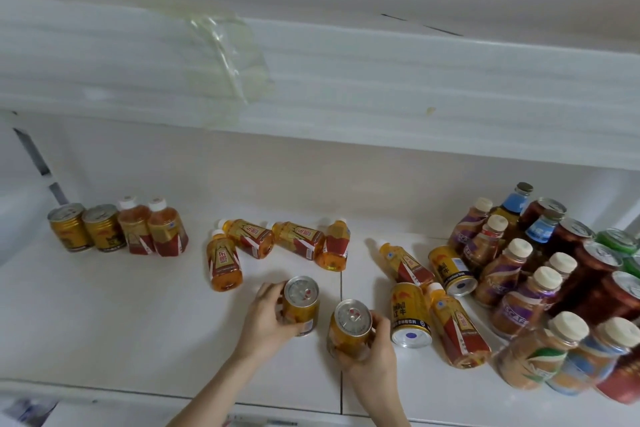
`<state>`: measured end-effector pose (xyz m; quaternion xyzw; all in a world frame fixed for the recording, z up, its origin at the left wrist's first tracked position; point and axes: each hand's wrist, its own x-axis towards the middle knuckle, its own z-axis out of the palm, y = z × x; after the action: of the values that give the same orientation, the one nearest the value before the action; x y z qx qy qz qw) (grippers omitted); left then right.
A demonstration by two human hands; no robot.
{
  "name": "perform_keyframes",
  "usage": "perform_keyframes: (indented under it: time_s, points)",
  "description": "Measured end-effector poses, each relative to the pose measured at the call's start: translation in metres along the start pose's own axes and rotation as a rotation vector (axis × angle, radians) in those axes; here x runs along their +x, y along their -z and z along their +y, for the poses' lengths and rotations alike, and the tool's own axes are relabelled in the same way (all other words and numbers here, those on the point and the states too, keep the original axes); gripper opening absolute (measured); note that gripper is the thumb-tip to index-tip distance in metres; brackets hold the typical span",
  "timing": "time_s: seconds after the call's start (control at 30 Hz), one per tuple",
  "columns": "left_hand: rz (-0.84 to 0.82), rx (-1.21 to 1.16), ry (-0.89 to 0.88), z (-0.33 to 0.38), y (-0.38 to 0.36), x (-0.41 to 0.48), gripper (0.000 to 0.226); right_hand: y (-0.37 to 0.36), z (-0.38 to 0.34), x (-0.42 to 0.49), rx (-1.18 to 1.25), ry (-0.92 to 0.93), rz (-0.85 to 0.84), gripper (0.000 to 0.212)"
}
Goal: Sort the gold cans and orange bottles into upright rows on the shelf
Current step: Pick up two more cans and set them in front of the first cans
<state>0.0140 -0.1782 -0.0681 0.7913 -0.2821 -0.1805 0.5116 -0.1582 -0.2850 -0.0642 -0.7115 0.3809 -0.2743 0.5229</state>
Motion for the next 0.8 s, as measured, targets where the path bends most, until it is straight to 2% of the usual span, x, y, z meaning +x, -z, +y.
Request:
perform_keyframes:
  time_s: [0.13,0.4,0.8]
  points:
    - [-0.007,-0.057,0.041,0.002,-0.003,-0.005,0.09,0.004,0.001,-0.001,0.024,0.018,-0.019,0.066]
    - [-0.065,-0.029,0.034,0.01,0.003,-0.035,0.076,0.011,-0.005,-0.004,-0.034,0.047,-0.04,0.06]
    - [0.003,-0.038,0.024,0.016,0.026,-0.103,0.069,0.007,-0.016,-0.037,-0.039,0.056,-0.069,0.059]
